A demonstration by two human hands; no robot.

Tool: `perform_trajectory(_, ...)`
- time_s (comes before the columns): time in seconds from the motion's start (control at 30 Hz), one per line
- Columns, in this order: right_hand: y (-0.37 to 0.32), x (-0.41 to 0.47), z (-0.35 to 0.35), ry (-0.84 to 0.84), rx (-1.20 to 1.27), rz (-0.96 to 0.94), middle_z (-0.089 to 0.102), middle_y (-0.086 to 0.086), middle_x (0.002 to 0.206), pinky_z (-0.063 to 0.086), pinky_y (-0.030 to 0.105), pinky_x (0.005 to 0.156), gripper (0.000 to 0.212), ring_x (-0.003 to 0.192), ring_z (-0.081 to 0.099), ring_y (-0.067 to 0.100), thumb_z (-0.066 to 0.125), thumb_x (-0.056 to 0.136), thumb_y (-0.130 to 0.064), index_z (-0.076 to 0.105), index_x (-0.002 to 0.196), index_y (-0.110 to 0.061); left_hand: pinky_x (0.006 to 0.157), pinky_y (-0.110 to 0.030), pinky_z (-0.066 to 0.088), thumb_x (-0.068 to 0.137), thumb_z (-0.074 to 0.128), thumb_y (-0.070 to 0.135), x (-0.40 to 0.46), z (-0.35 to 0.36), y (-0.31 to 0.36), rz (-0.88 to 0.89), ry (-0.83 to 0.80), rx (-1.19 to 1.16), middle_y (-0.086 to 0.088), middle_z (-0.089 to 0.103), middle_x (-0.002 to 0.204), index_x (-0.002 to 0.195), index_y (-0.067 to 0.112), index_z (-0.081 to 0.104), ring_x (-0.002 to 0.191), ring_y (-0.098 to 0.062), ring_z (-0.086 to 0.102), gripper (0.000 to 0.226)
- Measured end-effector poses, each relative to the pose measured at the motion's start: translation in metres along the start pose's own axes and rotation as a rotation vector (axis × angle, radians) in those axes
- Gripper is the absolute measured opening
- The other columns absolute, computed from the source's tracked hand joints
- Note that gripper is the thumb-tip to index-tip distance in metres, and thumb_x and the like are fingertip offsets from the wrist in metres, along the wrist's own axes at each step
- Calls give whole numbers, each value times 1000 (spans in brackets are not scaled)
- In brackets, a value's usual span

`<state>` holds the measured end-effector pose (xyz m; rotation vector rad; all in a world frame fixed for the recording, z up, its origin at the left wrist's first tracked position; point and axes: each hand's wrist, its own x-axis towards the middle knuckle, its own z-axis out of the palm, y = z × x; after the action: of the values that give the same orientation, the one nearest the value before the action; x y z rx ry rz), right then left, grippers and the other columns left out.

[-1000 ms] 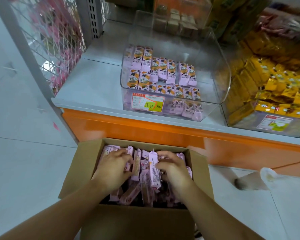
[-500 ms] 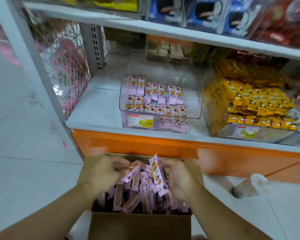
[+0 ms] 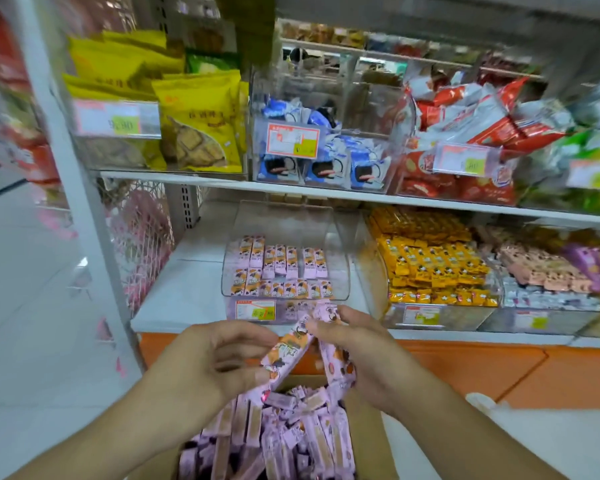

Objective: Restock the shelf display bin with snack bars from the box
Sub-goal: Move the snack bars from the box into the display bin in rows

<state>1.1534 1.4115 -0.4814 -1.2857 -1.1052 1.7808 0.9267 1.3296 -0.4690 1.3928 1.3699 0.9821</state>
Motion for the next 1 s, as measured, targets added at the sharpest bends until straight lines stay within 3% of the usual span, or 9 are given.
perform_trajectory(0.13,-3,2,4,15,6,-132,80,11,108,59,56,98,31,108,74,40,81,90,-11,69,118,-16,91,-27,59,77,86,2,1,5,0,-23,48,-63,7,79,108,110,19,74,103,-11,74,38)
perform_trajectory(0.23,1,7,10,21,93,-136,75,9,124,56,63,98,71,105,75,41,94,76,-24,59,137,-16,87,-26,60,80,87,15,8,9,-1,-82,49,-43,7,77,112,113,21,72,100,-9,74,37)
perform_trajectory(0.3,3,13,13,17,107,-129,70,10,133,59,56,95,85,102,77,36,95,74,-31,51,145,-17,81,-36,64,80,86,13,15,5,-3,-123,99,-90,-3,78,109,109,19,75,89,-22,76,32)
perform_trajectory(0.4,-6,19,9,2,112,-99,75,11,116,58,37,69,61,89,73,28,77,89,-31,55,144,-15,87,-37,60,79,87,17,22,-13,6,-103,151,-78,5,77,111,110,28,78,97,-20,74,34)
perform_trajectory(0.57,-16,18,3,-37,155,-143,75,13,118,59,39,73,48,86,75,25,63,96,-8,56,143,-11,70,-27,46,81,80,12,27,-25,13,-106,113,-213,10,63,60,70,23,80,56,-5,59,16)
perform_trajectory(0.63,-16,15,5,-25,127,-191,75,16,120,58,37,79,42,96,76,25,66,93,-2,62,134,-9,79,-36,49,80,79,21,25,-21,11,-132,103,-219,2,72,70,68,20,79,66,-14,67,12)
perform_trajectory(0.73,-20,7,7,27,6,-300,77,8,100,48,33,74,31,86,69,20,74,89,-9,71,118,-17,99,-50,54,88,73,20,22,-16,12,-166,74,-312,-14,80,103,96,11,82,96,-34,77,16)
perform_trajectory(0.83,-24,1,2,63,40,-368,70,5,85,47,33,67,33,78,64,20,70,94,-4,75,117,-27,92,-52,59,91,71,19,20,-12,10,-203,74,-305,-17,79,104,99,6,79,92,-38,77,18)
perform_trajectory(1.0,-22,-7,-5,129,170,-353,69,16,89,63,37,81,16,96,75,33,75,88,5,61,95,0,80,-47,65,88,75,16,19,-8,3,-216,106,-264,-27,76,101,107,-1,75,83,-37,77,25)
